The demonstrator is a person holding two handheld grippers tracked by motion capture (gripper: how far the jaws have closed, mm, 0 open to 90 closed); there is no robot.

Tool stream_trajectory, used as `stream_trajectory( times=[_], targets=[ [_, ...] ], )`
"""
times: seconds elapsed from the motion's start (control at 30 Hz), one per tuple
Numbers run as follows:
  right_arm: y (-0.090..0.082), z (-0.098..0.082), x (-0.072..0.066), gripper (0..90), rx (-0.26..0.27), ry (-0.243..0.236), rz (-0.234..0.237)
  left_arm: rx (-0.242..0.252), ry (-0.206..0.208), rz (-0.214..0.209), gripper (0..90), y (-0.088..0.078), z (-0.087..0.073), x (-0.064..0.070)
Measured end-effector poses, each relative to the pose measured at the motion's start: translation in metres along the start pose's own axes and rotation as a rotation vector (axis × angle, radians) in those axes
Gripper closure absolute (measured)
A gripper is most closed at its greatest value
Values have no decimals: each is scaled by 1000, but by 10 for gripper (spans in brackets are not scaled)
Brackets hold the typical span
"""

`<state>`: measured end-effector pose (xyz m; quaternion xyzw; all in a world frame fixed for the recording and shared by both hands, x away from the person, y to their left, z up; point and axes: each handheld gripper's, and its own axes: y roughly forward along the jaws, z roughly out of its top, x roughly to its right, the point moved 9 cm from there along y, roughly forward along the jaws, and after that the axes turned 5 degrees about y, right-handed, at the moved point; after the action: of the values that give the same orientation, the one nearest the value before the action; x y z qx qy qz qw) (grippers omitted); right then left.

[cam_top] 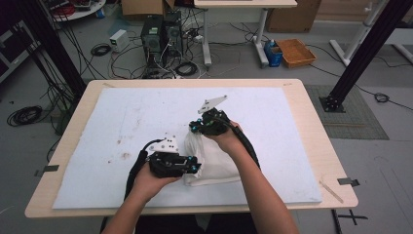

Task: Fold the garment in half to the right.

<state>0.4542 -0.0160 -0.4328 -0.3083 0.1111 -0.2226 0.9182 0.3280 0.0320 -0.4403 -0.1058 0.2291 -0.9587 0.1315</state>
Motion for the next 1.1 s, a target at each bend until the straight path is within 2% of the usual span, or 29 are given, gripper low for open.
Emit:
stream_trajectory(
  times=[0.13, 0.43, 0.77, 1.1],
  targets=[
    [-16, -11, 12, 864, 7, 26, -27, -9, 9, -23, 807, 14, 7, 2],
    [-37, -35, 31, 863, -8, 62, -77, -35, 23, -59, 807, 53, 21, 6],
    [-55, -55, 47, 862, -14, 84, -125, -43, 15, -101, 807, 82, 31, 9],
    [-64, -74, 59, 857, -30, 113, -157, -79, 13, -115, 807, 110, 34, 10]
  ],
)
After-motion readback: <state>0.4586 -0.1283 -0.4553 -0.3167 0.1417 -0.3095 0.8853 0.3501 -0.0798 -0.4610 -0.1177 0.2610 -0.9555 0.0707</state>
